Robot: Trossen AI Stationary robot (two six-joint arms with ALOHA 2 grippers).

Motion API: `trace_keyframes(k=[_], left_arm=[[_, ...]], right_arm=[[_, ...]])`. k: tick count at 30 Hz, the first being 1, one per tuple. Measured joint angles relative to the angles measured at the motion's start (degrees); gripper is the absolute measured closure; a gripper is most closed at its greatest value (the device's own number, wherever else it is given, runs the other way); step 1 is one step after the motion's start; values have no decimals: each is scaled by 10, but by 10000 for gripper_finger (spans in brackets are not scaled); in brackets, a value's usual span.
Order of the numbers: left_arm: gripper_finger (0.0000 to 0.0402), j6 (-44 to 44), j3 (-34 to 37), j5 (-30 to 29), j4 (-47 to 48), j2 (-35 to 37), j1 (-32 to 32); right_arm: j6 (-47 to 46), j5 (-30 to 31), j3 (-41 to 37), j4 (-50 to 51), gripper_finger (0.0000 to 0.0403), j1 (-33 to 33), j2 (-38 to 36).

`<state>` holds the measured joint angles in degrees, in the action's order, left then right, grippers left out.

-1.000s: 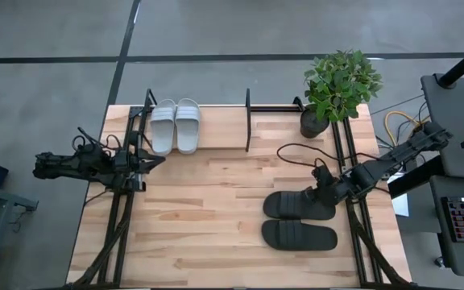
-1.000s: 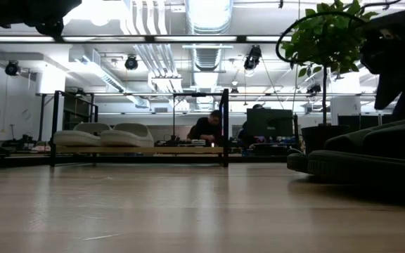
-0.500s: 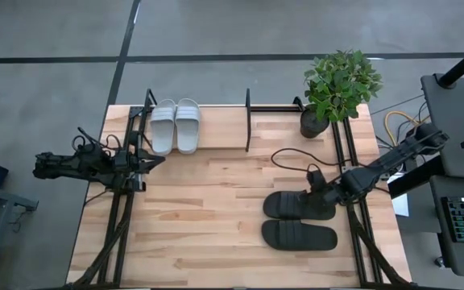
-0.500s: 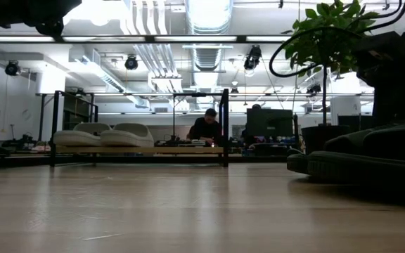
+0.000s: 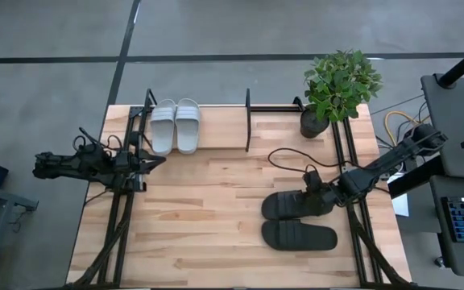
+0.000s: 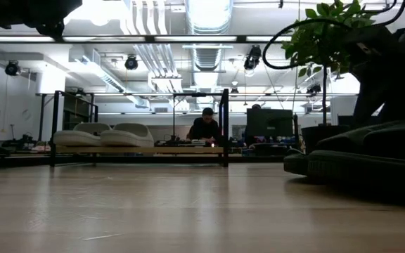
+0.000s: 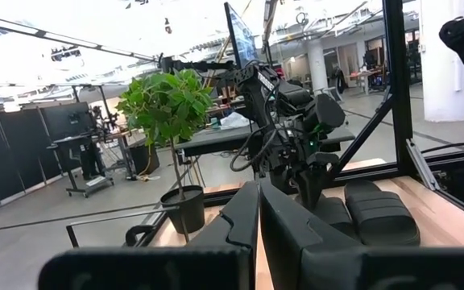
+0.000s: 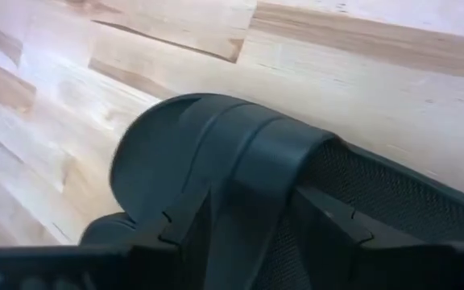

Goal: Pick and place slides into the shelf
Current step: Put the top black slides on the shelf

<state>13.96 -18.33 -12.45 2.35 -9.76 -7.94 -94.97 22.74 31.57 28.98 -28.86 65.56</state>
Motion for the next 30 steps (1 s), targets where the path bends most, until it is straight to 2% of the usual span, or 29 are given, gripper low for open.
trace_keyframes(k=[9,21,30], left_arm=[[402,0,0,0,-2,-2,0],[402,3,1,0,-2,-3,0],[402,4,4,0,-3,-3,0]], right_arm=[[24,1,0,-5,266,0,26],[32,7,1,-10,312,0,46],[88,9,1,-10,359,0,45]])
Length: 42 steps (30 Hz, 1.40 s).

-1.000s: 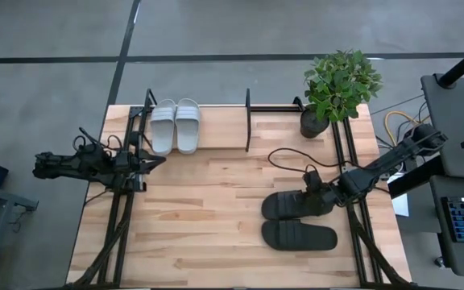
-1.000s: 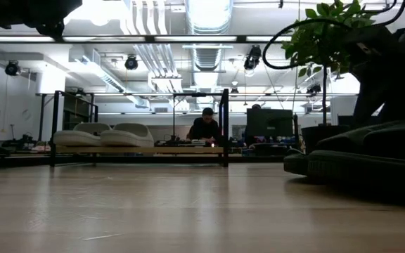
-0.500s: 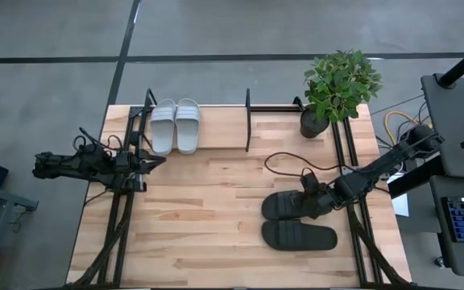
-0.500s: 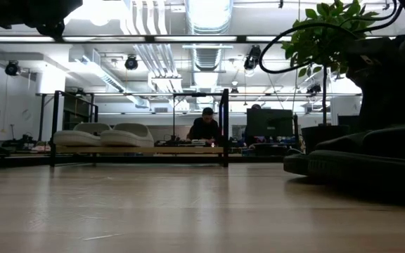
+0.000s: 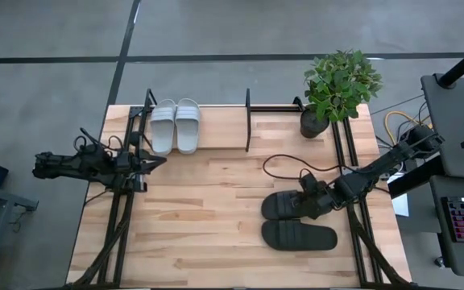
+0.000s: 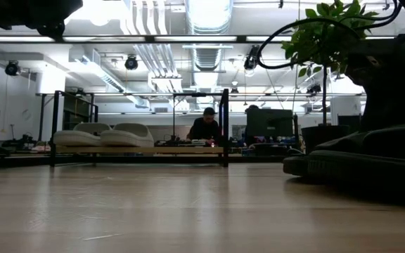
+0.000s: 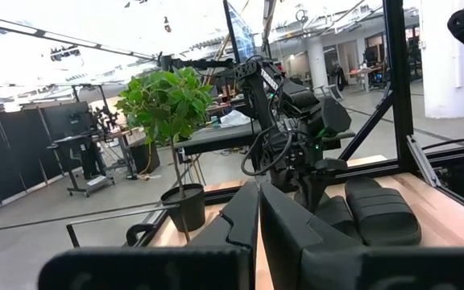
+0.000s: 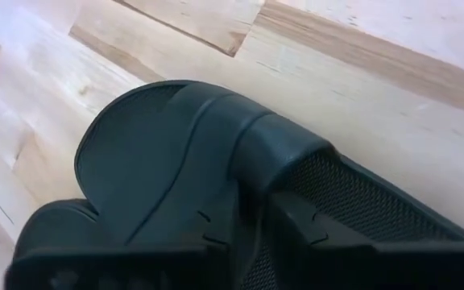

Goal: Pick and place slides into the shelf
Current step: Put the top black slides on the shelf

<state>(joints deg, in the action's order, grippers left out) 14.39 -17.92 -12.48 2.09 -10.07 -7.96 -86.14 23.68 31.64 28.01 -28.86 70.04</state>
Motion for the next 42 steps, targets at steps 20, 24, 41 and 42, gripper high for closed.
trace_keyframes(k=[20,24,41,42], left_arm=[[402,0,5,-15,-6,1,0],[402,0,6,-15,-13,0,0],[398,41,40,-13,-136,-6,0],[394,42,44,-12,-148,-10,0]], right_arm=[[110,53,59,3,394,4,-7],[157,67,92,6,394,11,-9],[425,85,236,5,394,35,-10],[448,91,246,5,394,37,-10]])
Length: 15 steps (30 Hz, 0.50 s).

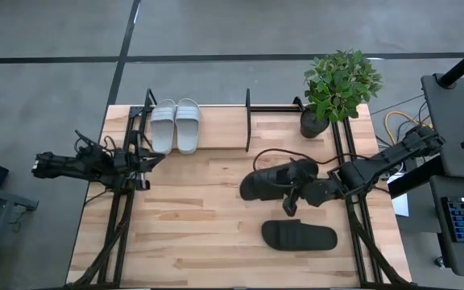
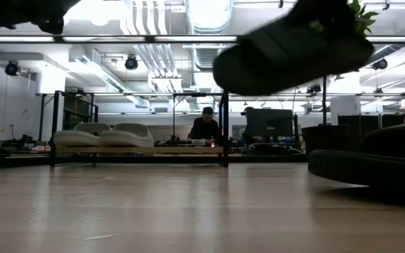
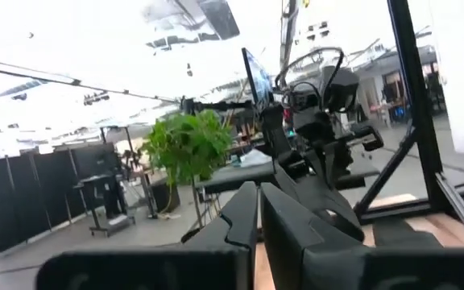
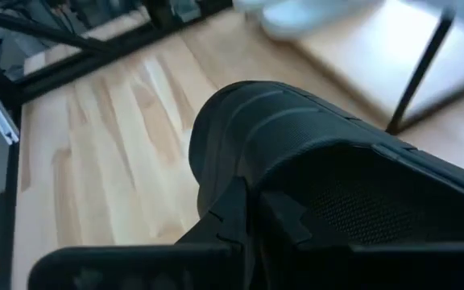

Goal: Pick and place slides into the shelf
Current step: Put the top black slides on the shelf

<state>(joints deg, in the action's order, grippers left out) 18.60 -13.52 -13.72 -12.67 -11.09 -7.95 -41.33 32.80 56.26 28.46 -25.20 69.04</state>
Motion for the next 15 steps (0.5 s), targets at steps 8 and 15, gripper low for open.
trace_keyframes(k=[8,15], left_arm=[[312,34,10,1,-73,-68,0],[256,142,0,1,-230,-180,0]], right_arm=[[139,19,70,0,394,15,0],[206,19,109,0,394,31,0]])
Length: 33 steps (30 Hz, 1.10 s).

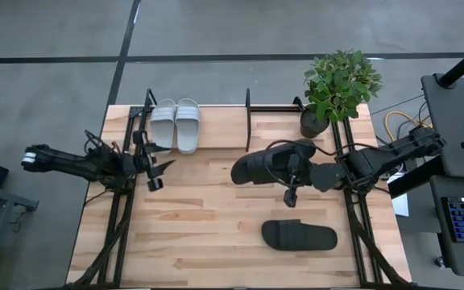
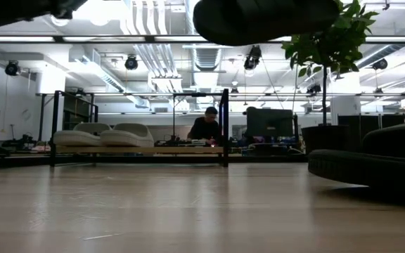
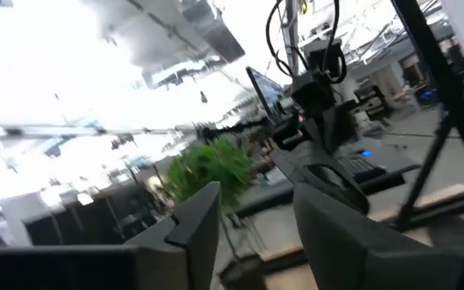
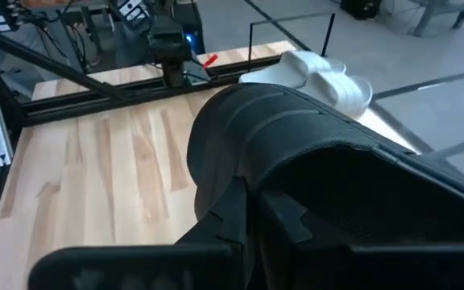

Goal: Pick and place slides into the shelf
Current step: Put the top black slides on the shelf

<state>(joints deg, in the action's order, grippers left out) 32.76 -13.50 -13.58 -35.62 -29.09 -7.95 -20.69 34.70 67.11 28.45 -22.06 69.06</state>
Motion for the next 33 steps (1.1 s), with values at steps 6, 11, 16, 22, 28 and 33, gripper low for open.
trace_keyframes(k=[6,11,16,22,28,33], left_arm=[[251,97,-65,-1,-45,-145,0],[251,193,-137,-62,-30,-261,-11],[251,322,-188,-211,-20,-342,-40],[251,423,-221,-299,-28,-388,-80],[251,527,-241,-367,-32,-431,-112],[251,646,-259,-427,-74,-483,-120]], right_arm=[[17,-6,15,13,394,19,0],[17,-23,32,28,394,37,0],[15,-36,47,33,394,48,0],[12,-36,73,62,394,65,-1],[12,-37,83,61,394,76,-1],[8,-38,83,65,394,78,-1]])
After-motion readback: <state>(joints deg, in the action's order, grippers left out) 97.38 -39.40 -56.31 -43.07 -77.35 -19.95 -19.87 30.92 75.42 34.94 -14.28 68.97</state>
